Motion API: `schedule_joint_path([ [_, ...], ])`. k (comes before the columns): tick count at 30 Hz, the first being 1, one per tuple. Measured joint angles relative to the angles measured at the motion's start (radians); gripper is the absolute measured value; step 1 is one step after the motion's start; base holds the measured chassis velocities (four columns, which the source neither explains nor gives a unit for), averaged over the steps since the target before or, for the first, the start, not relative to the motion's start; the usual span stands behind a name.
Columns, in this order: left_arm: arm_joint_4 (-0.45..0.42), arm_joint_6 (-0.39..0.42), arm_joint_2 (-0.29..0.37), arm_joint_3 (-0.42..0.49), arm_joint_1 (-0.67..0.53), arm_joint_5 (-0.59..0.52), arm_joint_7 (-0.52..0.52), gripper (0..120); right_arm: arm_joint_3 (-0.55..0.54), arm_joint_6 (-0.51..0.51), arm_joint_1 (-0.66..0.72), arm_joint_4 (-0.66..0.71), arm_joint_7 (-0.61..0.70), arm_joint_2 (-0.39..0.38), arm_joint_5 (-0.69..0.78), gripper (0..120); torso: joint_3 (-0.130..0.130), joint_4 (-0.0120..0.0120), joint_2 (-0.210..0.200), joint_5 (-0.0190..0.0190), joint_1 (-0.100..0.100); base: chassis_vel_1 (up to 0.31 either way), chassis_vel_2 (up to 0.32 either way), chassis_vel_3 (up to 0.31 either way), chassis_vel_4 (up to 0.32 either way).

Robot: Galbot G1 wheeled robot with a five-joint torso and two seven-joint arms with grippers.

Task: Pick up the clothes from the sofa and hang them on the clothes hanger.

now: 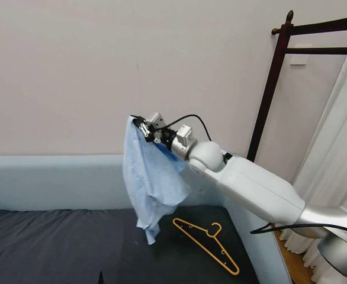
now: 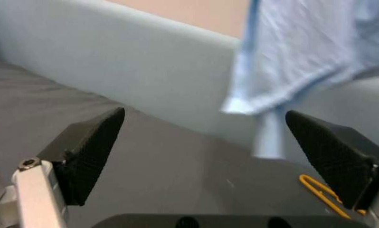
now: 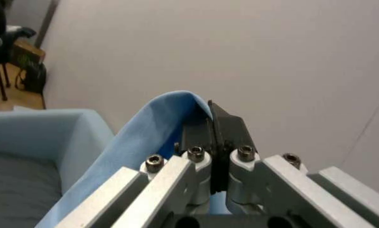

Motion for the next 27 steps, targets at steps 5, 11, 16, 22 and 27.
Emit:
schedule_joint_path([
  [5, 0.000, -0.006, -0.014, 0.001, 0.013, 0.007, -0.001, 100, 0.036, 0.034, -0.121, 0.081, -0.044, -0.086, -0.002, 0, 0.000, 0.0000, 0.000, 0.0001, 0.000, 0.000, 0.000, 0.000, 0.000],
  [11, 0.003, -0.004, -0.021, 0.011, 0.018, 0.019, 0.004, 100, 0.125, 0.141, -0.463, 0.108, -0.158, -0.295, -0.137, 0, 0.000, -0.0016, 0.000, 0.0010, 0.000, 0.000, 0.000, 0.000, 0.000],
  [16, 0.012, 0.012, -0.017, 0.018, 0.012, 0.021, 0.009, 100, 0.274, 0.272, -0.781, -0.047, -0.276, -0.299, -0.332, 0, 0.000, -0.0014, 0.000, 0.0017, 0.000, 0.000, 0.000, 0.000, 0.000],
  [22, 0.016, 0.029, -0.009, 0.027, 0.003, 0.029, 0.012, 100, 0.434, 0.431, -0.892, -0.359, -0.347, -0.190, -0.527, 0, 0.000, -0.0005, 0.000, 0.0013, 0.000, 0.000, 0.000, 0.000, 0.000],
  [27, 0.023, 0.033, 0.003, 0.036, 0.001, 0.031, 0.012, 100, 0.527, 0.490, -0.840, -0.529, -0.378, -0.161, -0.633, 0, 0.000, -0.0005, 0.000, 0.0007, 0.000, 0.000, 0.000, 0.000, 0.000],
])
